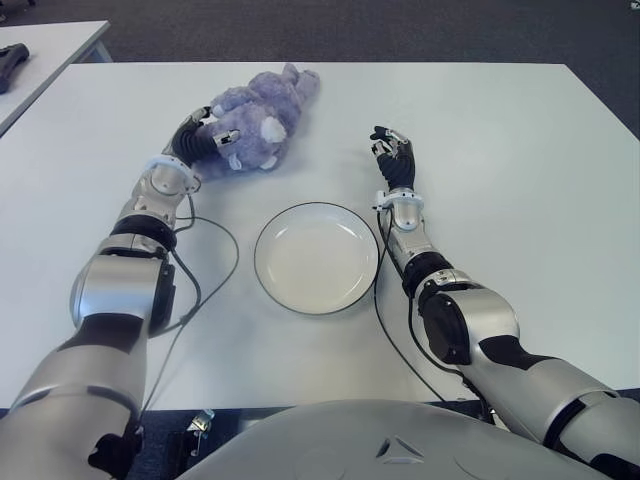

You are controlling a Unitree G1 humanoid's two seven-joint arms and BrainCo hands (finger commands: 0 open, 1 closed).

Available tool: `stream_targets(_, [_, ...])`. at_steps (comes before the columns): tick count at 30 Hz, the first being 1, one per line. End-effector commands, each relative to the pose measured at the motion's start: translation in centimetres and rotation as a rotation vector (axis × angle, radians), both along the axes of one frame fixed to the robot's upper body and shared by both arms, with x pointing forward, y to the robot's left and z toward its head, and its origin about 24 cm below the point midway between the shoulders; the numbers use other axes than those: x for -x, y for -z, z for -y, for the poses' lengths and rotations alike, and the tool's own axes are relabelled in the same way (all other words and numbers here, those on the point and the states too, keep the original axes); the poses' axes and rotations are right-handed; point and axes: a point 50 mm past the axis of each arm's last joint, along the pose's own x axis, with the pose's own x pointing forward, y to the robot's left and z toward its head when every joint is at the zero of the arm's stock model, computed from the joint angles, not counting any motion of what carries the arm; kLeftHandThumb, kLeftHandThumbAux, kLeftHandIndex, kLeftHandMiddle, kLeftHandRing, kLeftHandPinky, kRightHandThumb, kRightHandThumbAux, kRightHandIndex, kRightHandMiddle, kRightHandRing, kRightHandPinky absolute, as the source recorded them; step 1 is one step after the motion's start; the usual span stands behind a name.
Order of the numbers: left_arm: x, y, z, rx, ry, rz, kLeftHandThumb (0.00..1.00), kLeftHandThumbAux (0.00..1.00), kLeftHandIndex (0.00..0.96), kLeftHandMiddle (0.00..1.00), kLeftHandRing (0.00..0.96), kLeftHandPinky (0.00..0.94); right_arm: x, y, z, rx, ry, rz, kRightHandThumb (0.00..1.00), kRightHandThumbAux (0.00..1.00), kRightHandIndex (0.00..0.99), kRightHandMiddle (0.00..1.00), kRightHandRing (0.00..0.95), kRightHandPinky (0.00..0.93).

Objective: Put the doll into the plate.

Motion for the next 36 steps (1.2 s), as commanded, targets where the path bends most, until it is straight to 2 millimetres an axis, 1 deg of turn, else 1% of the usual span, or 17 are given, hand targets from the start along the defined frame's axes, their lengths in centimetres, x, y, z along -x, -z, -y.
stream_targets(1, [2.8, 6.0, 1.7, 0.050, 0.055, -0.217, 0.000, 0.450, 0.000, 0.000, 0.000, 0.000, 6.8, 9.4, -1.6, -0.052, 0.007, -0.412, 0.716, 0.726, 0.420, 0.233, 0.132, 0.123])
stream_targets(7, [3.4, 7.1, 2.6, 0.045, 0.091, -0.244, 0.000, 0.435, 0.000, 0.000, 0.000, 0.000, 6.8, 9.4, -1.6, -0.053, 0.017, -0.409, 0.716, 0.725, 0.421, 0.230, 0.126, 0.110])
stream_targets(14, [3.6, 7.5, 3.0, 0.056, 0.121, -0.273, 0.000, 0.433, 0.000, 0.000, 0.000, 0.000, 6.8, 9.4, -1.6, -0.045, 0.030, -0.414, 0.716, 0.725, 0.422, 0.234, 0.119, 0.100])
stream_targets(17, [3.7, 7.7, 3.2, 0.049, 0.132, -0.279, 0.000, 0.418, 0.000, 0.000, 0.000, 0.000, 6.8, 9.4, -1.6, -0.045, 0.032, -0.412, 0.716, 0.725, 0.422, 0.229, 0.111, 0.082])
stream_targets(21, [4.0, 8.1, 4.1, 0.022, 0.181, -0.282, 0.000, 0.381, 0.000, 0.000, 0.000, 0.000, 6.7, 9.4, -1.6, -0.044, 0.030, -0.411, 0.715, 0.725, 0.421, 0.220, 0.098, 0.067])
stream_targets(27, [4.2, 8.5, 5.3, 0.003, 0.243, -0.270, 0.000, 0.357, 0.000, 0.000, 0.000, 0.002, 6.8, 9.4, -1.6, -0.043, 0.029, -0.415, 0.715, 0.725, 0.420, 0.214, 0.093, 0.066])
stream_targets(30, [4.3, 8.6, 5.8, 0.001, 0.264, -0.267, 0.000, 0.342, 0.000, 0.000, 0.002, 0.035, 6.8, 9.4, -1.6, -0.043, 0.029, -0.416, 0.714, 0.725, 0.420, 0.212, 0.092, 0.066])
stream_targets(32, [4.3, 8.6, 6.0, 0.005, 0.272, -0.265, 0.000, 0.340, 0.000, 0.000, 0.003, 0.041, 6.8, 9.4, -1.5, -0.042, 0.030, -0.416, 0.714, 0.725, 0.420, 0.212, 0.092, 0.067])
stream_targets(35, [4.3, 8.6, 6.4, 0.025, 0.294, -0.251, 0.000, 0.331, 0.000, 0.000, 0.026, 0.066, 6.8, 9.4, -1.5, -0.037, 0.030, -0.419, 0.714, 0.725, 0.420, 0.212, 0.097, 0.077])
stream_targets(36, [4.4, 8.6, 6.5, 0.026, 0.296, -0.249, 0.000, 0.334, 0.000, 0.000, 0.041, 0.104, 6.8, 9.5, -1.5, -0.036, 0.030, -0.419, 0.714, 0.725, 0.420, 0.210, 0.096, 0.077])
